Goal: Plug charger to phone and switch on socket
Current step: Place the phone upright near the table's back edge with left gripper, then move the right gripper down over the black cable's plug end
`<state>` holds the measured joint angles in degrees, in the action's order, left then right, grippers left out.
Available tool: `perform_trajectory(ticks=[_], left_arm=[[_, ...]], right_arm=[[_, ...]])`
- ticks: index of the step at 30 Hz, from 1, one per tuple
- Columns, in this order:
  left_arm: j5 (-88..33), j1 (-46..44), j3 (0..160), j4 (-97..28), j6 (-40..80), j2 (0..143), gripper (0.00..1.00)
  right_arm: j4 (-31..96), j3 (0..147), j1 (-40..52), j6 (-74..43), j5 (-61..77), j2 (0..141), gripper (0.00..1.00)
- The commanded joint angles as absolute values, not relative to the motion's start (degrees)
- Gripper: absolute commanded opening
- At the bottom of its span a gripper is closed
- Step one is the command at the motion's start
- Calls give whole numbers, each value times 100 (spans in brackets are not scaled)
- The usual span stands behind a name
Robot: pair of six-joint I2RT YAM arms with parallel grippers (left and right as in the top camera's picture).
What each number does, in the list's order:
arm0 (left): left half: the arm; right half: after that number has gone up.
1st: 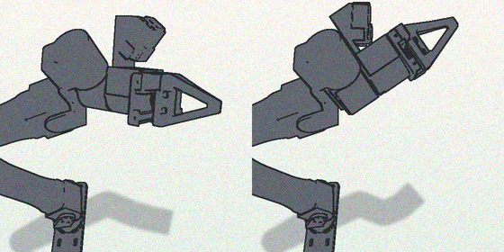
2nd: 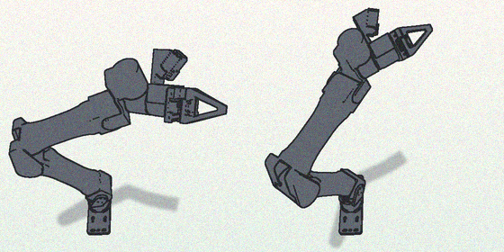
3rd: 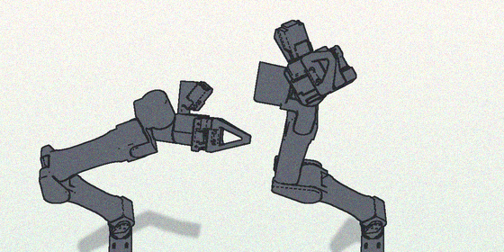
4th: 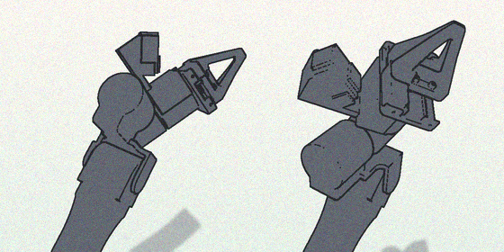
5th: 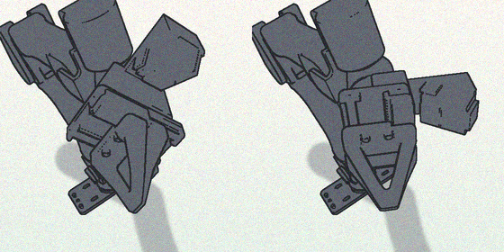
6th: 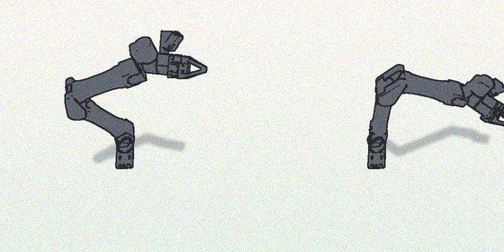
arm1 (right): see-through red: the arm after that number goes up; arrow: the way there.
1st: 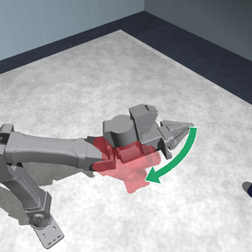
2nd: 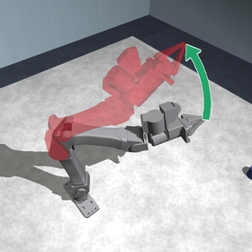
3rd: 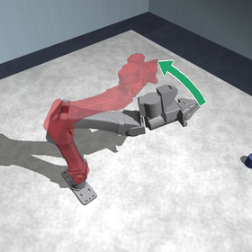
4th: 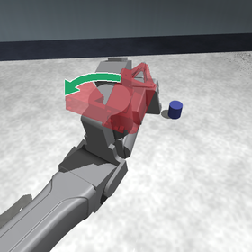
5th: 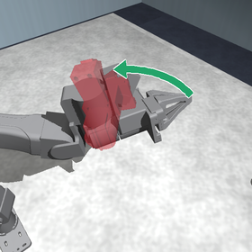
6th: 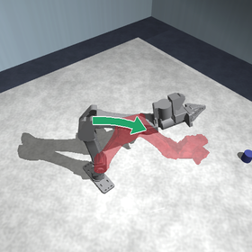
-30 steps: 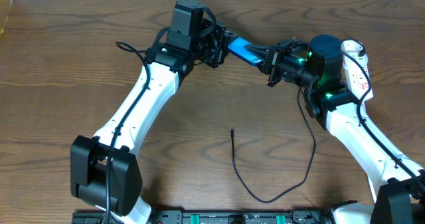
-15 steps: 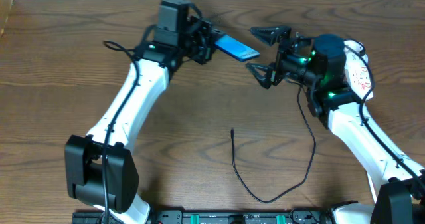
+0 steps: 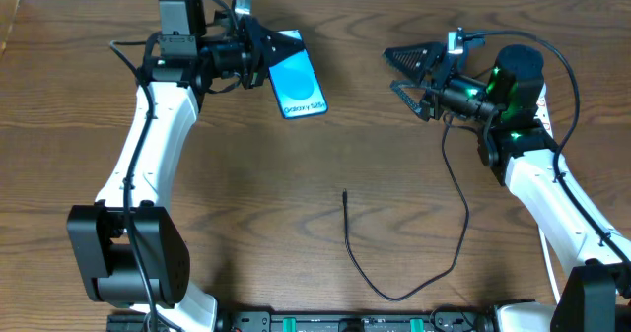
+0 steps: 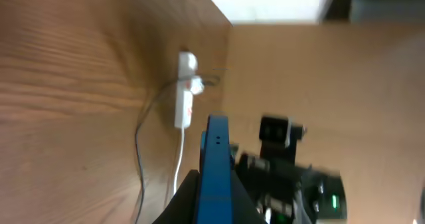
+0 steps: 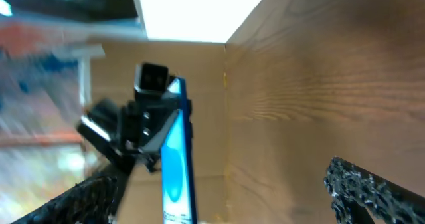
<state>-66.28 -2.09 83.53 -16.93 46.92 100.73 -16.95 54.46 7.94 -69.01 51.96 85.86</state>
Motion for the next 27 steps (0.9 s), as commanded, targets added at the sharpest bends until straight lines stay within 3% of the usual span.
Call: perform_trajectory(ticks=[1, 7, 15, 20, 27], left_arm=[[-7846, 8, 8447, -1682, 3522, 10062, 7], [-8187, 421, 8447, -1680, 3256, 10062, 7], [-8090, 705, 8444, -1682, 3256, 10073, 7], [-7863, 705, 8444, -1684, 3258, 10073, 7], [-7863, 705, 8444, -1684, 3256, 10073, 8]], right_arm=[[-1684, 5533, 773, -5804, 5535, 8523, 99], [-1428, 5570, 777, -5548, 5280, 8458, 99], [1806, 6484, 1096, -4167, 3361, 8453, 99], [3444, 6667, 1957, -3715, 1601, 8468, 99], [4359, 6654, 3249, -3743, 187, 8600, 99]])
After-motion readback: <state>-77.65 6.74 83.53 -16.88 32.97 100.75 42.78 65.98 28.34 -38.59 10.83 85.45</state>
